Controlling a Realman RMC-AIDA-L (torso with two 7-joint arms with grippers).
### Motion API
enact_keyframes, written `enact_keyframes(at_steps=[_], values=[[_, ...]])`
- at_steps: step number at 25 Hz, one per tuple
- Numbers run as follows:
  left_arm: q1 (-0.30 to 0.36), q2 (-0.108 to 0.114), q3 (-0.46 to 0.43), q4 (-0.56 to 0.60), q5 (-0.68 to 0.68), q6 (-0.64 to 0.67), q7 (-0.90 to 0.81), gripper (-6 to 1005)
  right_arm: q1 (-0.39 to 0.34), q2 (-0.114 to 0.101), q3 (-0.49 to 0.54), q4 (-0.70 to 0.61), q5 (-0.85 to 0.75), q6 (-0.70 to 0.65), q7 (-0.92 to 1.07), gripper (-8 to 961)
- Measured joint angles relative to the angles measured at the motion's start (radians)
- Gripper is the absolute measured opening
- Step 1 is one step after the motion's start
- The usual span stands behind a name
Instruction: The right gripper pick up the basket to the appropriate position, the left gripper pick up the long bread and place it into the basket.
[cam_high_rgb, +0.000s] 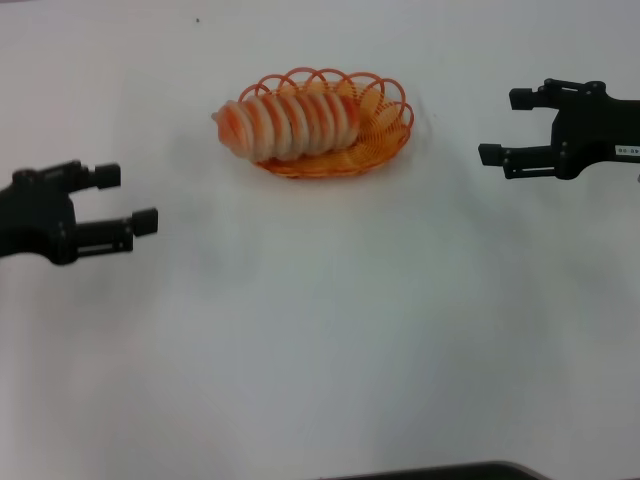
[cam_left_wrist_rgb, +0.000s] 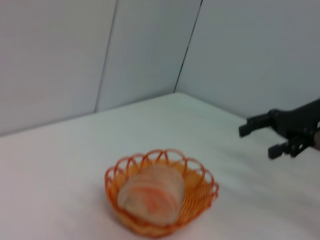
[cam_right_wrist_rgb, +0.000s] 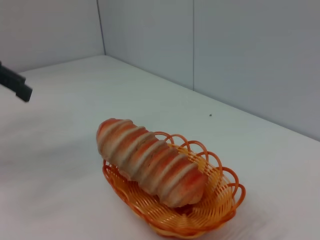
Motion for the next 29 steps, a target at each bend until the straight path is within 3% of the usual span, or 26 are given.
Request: enact_keyframes(at_steps=[9,29], values=[[0.027,-0.010,0.007,-0.046,0.063,-0.046,0.059,861,0.000,0.001,-0.011,0.001,-0.003,-0.003,-0.016,914],[0.035,-0.018,-0.002,-0.046,0.062,-0.059,0.100,861,-0.001,0.001,-0.050,0.012,-0.007,-0.002,-0.022,914]])
